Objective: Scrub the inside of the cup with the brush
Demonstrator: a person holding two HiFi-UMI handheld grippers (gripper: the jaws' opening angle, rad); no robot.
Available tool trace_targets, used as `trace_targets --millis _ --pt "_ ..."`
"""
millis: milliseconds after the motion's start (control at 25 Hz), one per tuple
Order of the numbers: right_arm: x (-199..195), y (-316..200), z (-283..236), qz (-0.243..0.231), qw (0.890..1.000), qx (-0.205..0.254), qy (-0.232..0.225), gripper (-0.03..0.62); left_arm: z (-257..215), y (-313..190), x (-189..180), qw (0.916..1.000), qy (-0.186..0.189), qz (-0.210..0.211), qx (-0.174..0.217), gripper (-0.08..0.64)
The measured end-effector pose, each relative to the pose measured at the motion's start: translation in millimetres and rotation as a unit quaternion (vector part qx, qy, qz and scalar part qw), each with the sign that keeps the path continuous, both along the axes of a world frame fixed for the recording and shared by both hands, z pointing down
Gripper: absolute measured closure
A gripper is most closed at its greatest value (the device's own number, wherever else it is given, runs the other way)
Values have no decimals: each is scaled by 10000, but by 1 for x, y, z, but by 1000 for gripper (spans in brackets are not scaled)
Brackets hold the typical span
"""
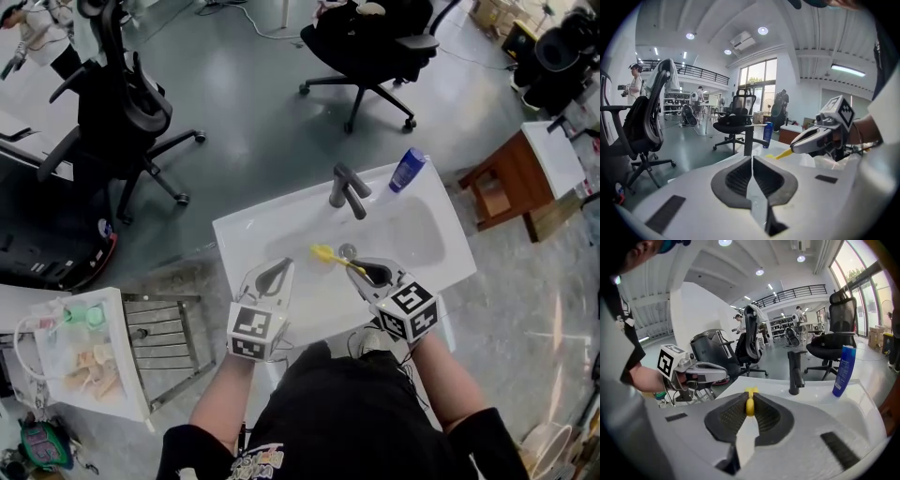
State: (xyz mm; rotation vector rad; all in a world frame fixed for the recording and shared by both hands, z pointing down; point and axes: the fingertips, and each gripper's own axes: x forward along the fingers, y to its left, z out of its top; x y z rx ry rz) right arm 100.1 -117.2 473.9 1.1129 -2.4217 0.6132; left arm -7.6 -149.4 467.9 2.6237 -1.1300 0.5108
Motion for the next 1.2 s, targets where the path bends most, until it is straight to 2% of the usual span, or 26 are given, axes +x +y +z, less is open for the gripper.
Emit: trace_targets --millis 400,800,1000,1200 --pt "33 55 -69 -19 9960 838 -313 555 -52 66 26 9983 96 -359 451 548" --pt "82 165 -96 -111 9913 1194 -548 555 -86 193 82 9961 216 -471 708 548" --pt "93 207 -102 -263 9890 1264 -720 555 -97 242 90 9941 160 -697 811 554" --pt "80 226 -99 -452 9878 1158 -942 555 -102 277 78 9925 39 -932 788 554"
